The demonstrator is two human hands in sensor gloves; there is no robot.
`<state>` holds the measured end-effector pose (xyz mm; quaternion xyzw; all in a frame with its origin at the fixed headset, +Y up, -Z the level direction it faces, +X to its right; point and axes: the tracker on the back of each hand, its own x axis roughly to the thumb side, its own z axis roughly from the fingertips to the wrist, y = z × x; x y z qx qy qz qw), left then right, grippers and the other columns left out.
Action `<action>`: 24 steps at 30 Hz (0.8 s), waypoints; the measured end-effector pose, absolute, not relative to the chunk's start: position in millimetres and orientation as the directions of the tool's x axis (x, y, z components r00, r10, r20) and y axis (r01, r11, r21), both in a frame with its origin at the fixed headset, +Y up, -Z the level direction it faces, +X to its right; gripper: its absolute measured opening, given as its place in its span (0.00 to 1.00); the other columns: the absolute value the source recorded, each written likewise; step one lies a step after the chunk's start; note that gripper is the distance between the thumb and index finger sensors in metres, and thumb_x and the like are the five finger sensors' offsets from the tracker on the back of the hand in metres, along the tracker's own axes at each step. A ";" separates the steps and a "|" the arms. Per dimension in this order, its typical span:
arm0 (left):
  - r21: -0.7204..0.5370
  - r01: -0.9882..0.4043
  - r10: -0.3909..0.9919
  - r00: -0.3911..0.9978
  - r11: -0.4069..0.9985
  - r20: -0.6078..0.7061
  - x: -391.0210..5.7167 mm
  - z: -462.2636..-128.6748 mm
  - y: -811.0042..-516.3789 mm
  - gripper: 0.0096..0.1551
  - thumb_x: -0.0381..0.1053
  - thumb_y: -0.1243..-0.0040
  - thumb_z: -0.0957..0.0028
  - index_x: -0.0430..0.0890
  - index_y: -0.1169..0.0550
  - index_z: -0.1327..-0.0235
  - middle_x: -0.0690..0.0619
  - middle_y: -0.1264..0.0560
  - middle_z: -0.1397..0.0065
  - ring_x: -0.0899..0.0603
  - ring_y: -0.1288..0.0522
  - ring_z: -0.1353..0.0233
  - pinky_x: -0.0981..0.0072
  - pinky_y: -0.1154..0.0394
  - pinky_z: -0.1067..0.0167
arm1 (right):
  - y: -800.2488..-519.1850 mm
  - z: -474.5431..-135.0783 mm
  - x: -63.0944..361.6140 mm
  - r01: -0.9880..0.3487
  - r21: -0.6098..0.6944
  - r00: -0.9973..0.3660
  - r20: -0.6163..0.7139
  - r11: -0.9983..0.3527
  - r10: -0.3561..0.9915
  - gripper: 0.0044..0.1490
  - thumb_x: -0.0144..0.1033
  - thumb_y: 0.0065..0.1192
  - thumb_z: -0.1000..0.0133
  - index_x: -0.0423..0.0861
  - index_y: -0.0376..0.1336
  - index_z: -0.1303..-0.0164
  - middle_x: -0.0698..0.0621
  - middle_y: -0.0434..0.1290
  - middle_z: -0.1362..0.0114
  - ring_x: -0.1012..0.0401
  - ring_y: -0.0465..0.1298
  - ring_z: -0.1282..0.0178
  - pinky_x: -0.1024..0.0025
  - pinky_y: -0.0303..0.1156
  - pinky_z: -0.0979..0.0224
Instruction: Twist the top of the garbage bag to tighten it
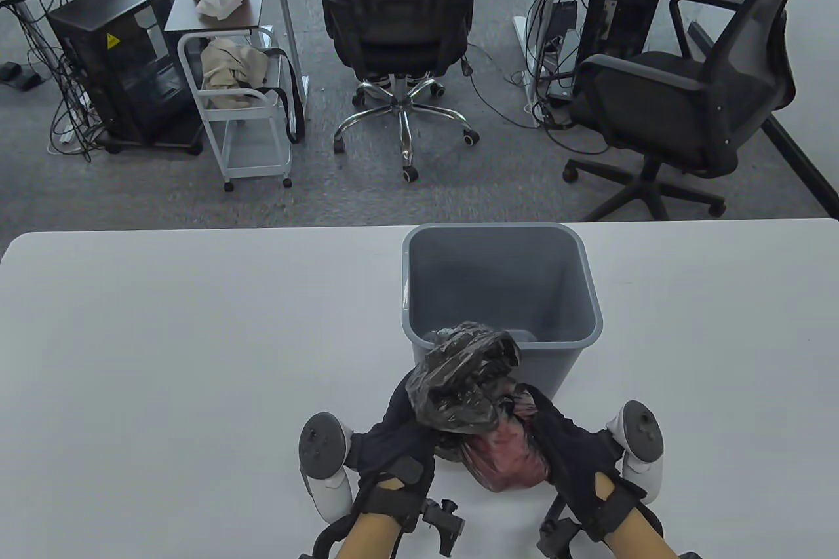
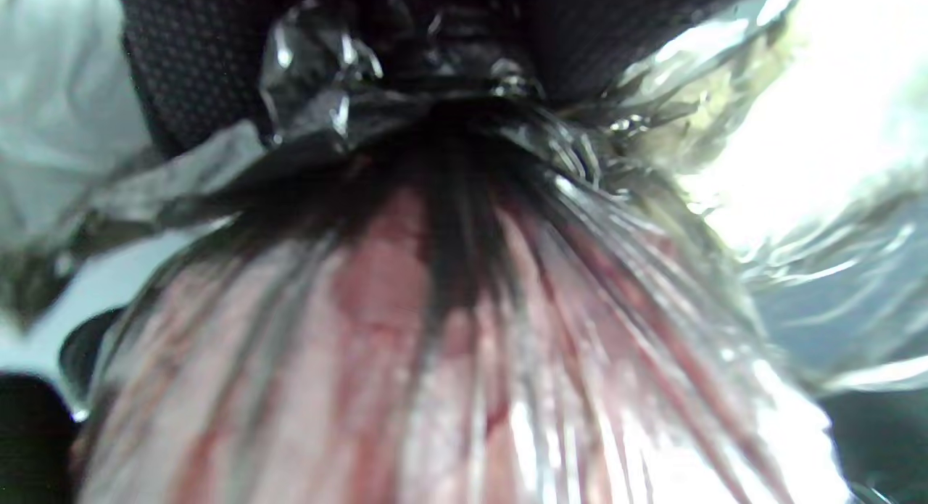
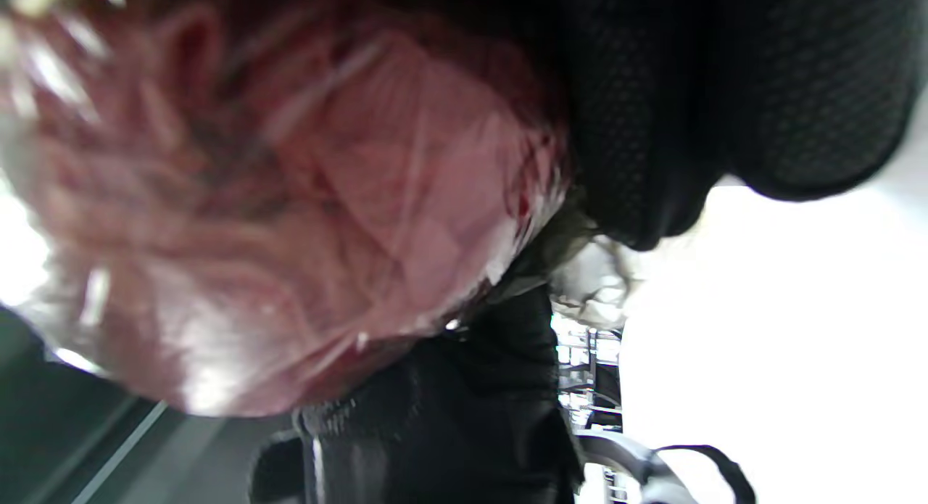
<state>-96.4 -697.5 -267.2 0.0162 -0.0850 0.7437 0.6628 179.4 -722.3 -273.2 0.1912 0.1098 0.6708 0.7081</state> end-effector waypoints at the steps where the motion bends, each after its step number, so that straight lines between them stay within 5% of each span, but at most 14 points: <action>1: -0.078 -0.991 0.984 -0.121 -0.111 0.129 -98.2 -266.8 -698.2 0.30 0.56 0.41 0.45 0.59 0.29 0.26 0.53 0.21 0.30 0.40 0.17 0.36 0.54 0.13 0.55 | -721.5 -272.6 178.1 -0.902 0.432 0.077 0.113 0.021 0.991 0.62 0.70 0.52 0.45 0.32 0.38 0.27 0.28 0.64 0.34 0.37 0.79 0.48 0.43 0.77 0.50; 3: -0.036 -0.992 0.986 -0.126 -0.122 0.112 -101.0 -266.6 -699.5 0.30 0.55 0.40 0.45 0.58 0.28 0.27 0.52 0.20 0.31 0.40 0.15 0.39 0.56 0.12 0.57 | -717.2 -271.2 174.7 -0.892 0.453 0.079 0.168 -0.006 0.983 0.65 0.70 0.56 0.46 0.37 0.32 0.25 0.27 0.48 0.26 0.30 0.63 0.33 0.31 0.63 0.39; 5: -0.041 -0.991 0.986 -0.129 -0.125 0.109 -101.6 -266.9 -700.0 0.30 0.55 0.40 0.45 0.58 0.28 0.27 0.52 0.20 0.32 0.41 0.14 0.41 0.57 0.11 0.59 | -710.5 -271.9 174.1 -0.901 0.429 0.053 0.262 -0.067 0.964 0.68 0.68 0.62 0.49 0.37 0.31 0.26 0.29 0.44 0.25 0.30 0.58 0.30 0.29 0.58 0.37; 8: -0.086 -0.989 0.982 -0.130 -0.119 0.138 -98.5 -266.6 -697.7 0.30 0.57 0.41 0.45 0.60 0.28 0.27 0.55 0.20 0.31 0.41 0.18 0.36 0.52 0.14 0.54 | -706.2 -273.1 178.3 -0.916 0.390 0.031 0.289 -0.089 0.957 0.63 0.62 0.61 0.47 0.35 0.32 0.27 0.29 0.50 0.26 0.36 0.70 0.35 0.39 0.69 0.38; 11: -0.189 -0.979 0.966 -0.116 -0.072 0.230 -94.4 -266.9 -688.9 0.30 0.61 0.43 0.43 0.64 0.31 0.26 0.61 0.23 0.27 0.43 0.31 0.22 0.44 0.26 0.35 | -713.8 -273.4 184.0 -0.951 0.305 0.102 0.165 0.047 0.981 0.56 0.57 0.58 0.46 0.32 0.38 0.29 0.28 0.61 0.32 0.41 0.82 0.51 0.46 0.80 0.51; 13: -0.169 -0.983 0.963 -0.107 -0.066 0.246 -91.8 -265.3 -686.2 0.30 0.60 0.41 0.44 0.63 0.29 0.26 0.60 0.21 0.29 0.42 0.27 0.25 0.45 0.22 0.39 | -717.0 -274.5 184.6 -0.943 0.309 0.165 0.116 0.122 0.979 0.53 0.54 0.59 0.46 0.29 0.43 0.30 0.26 0.67 0.38 0.43 0.86 0.60 0.50 0.84 0.60; 18: -0.083 -0.996 0.971 -0.056 -0.037 0.234 -95.3 -264.5 -688.3 0.29 0.60 0.40 0.45 0.59 0.25 0.29 0.56 0.17 0.35 0.42 0.17 0.37 0.52 0.15 0.54 | -717.8 -273.2 183.4 -0.941 0.330 0.110 0.109 0.069 0.988 0.51 0.56 0.56 0.44 0.29 0.46 0.30 0.27 0.68 0.38 0.45 0.87 0.61 0.52 0.84 0.62; 21: -0.021 -0.999 0.975 -0.050 -0.046 0.215 -101.4 -264.5 -690.9 0.28 0.59 0.40 0.45 0.58 0.24 0.30 0.56 0.16 0.37 0.43 0.15 0.39 0.55 0.14 0.57 | -716.9 -272.7 180.2 -0.927 0.372 0.120 0.150 0.057 0.981 0.57 0.66 0.54 0.45 0.32 0.43 0.27 0.28 0.64 0.33 0.40 0.82 0.52 0.46 0.80 0.53; 24: 0.025 -0.997 0.979 -0.070 -0.076 0.192 -105.3 -263.6 -692.9 0.28 0.58 0.40 0.45 0.57 0.25 0.30 0.55 0.16 0.37 0.42 0.15 0.40 0.57 0.13 0.59 | -712.4 -270.4 174.6 -0.895 0.445 0.135 0.205 0.031 0.969 0.65 0.73 0.56 0.47 0.37 0.35 0.24 0.28 0.47 0.25 0.31 0.65 0.34 0.32 0.66 0.40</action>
